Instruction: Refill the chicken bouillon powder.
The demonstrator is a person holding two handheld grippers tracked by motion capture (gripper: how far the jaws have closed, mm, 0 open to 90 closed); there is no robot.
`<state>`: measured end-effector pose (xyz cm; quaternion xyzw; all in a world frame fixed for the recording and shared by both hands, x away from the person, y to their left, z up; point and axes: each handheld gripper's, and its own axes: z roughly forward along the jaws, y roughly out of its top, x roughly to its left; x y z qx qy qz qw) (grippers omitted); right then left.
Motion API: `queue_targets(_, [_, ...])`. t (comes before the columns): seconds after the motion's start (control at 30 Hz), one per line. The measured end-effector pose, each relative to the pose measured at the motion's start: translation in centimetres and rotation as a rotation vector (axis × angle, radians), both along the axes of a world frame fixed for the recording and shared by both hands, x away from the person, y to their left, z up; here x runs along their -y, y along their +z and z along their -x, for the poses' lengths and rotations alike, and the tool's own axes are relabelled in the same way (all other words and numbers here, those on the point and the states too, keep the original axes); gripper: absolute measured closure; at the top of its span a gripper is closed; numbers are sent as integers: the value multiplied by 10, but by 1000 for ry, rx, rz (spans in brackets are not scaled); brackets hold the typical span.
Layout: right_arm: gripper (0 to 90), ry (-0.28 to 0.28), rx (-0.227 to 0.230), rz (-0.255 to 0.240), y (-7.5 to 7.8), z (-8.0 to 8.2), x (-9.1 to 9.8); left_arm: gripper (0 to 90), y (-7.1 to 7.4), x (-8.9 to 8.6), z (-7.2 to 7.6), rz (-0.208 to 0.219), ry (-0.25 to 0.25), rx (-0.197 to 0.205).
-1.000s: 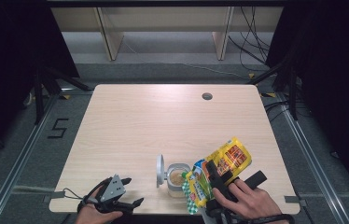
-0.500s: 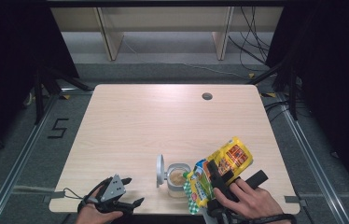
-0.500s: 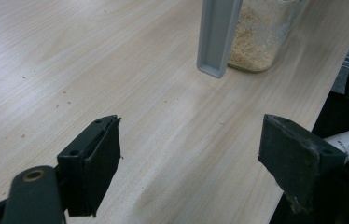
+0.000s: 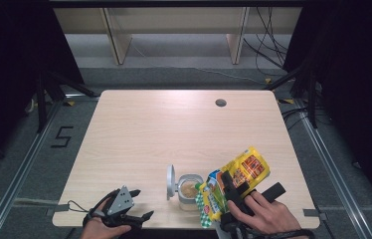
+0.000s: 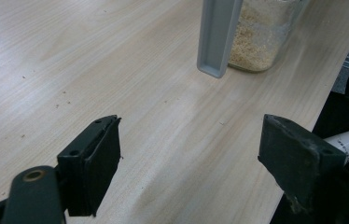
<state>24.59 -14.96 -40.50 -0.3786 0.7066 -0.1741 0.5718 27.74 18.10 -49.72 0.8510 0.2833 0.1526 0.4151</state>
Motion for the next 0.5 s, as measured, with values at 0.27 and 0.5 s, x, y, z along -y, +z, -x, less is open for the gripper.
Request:
queue_targets(0.27, [641, -10, -25, 4, -1, -1, -4, 202, 0, 0, 0, 0, 3, 3])
queue_targets(0.5, [641, -13, -44, -8, -2, -2, -10, 202, 0, 1, 1, 14, 7, 9])
